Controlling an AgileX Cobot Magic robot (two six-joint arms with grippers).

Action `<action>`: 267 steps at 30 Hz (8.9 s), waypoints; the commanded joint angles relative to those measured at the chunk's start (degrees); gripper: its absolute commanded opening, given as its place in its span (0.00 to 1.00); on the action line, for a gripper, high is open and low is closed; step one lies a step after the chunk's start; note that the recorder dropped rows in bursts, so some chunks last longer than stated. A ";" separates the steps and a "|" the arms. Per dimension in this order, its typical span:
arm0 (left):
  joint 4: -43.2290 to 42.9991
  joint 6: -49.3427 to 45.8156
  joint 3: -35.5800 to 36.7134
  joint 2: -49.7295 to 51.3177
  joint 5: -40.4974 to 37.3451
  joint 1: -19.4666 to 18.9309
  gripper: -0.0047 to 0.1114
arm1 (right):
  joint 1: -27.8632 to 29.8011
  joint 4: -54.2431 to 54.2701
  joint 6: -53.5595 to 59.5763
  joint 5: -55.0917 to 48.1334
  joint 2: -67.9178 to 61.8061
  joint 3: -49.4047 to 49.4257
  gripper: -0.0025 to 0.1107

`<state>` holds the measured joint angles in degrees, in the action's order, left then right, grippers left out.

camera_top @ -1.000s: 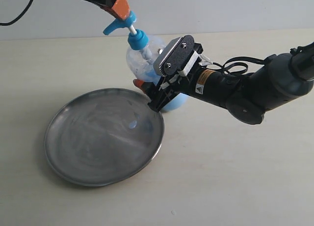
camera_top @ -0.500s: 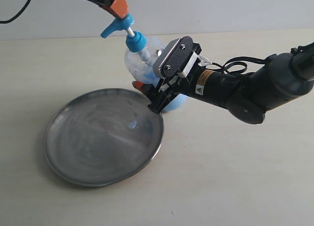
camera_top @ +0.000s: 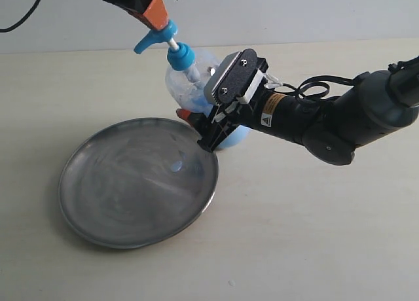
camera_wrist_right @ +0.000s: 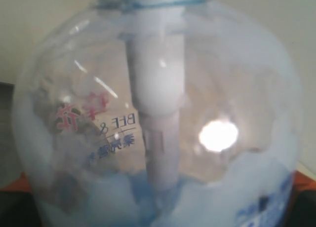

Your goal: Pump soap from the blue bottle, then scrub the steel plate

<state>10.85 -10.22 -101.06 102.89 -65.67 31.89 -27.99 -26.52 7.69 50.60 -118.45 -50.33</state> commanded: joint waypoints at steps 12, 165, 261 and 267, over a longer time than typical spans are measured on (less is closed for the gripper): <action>3.49 -1.77 0.44 5.45 -2.18 0.07 0.04 | -0.31 -3.68 -1.30 5.19 0.44 -0.01 0.02; 10.94 -9.01 42.92 -15.18 44.06 0.07 0.04 | -0.31 30.67 -9.14 -8.49 14.51 0.04 0.87; 35.79 -28.35 34.29 18.63 34.38 -9.35 0.04 | -0.31 14.56 -15.20 -61.25 70.43 26.60 0.02; 32.11 -26.40 33.87 17.33 32.56 -10.69 0.04 | -0.31 14.56 -15.20 -61.25 70.43 26.60 0.02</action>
<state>46.54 -37.60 -67.28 120.09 -31.48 21.50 -28.20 -11.97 -7.29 -11.54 -48.50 -23.86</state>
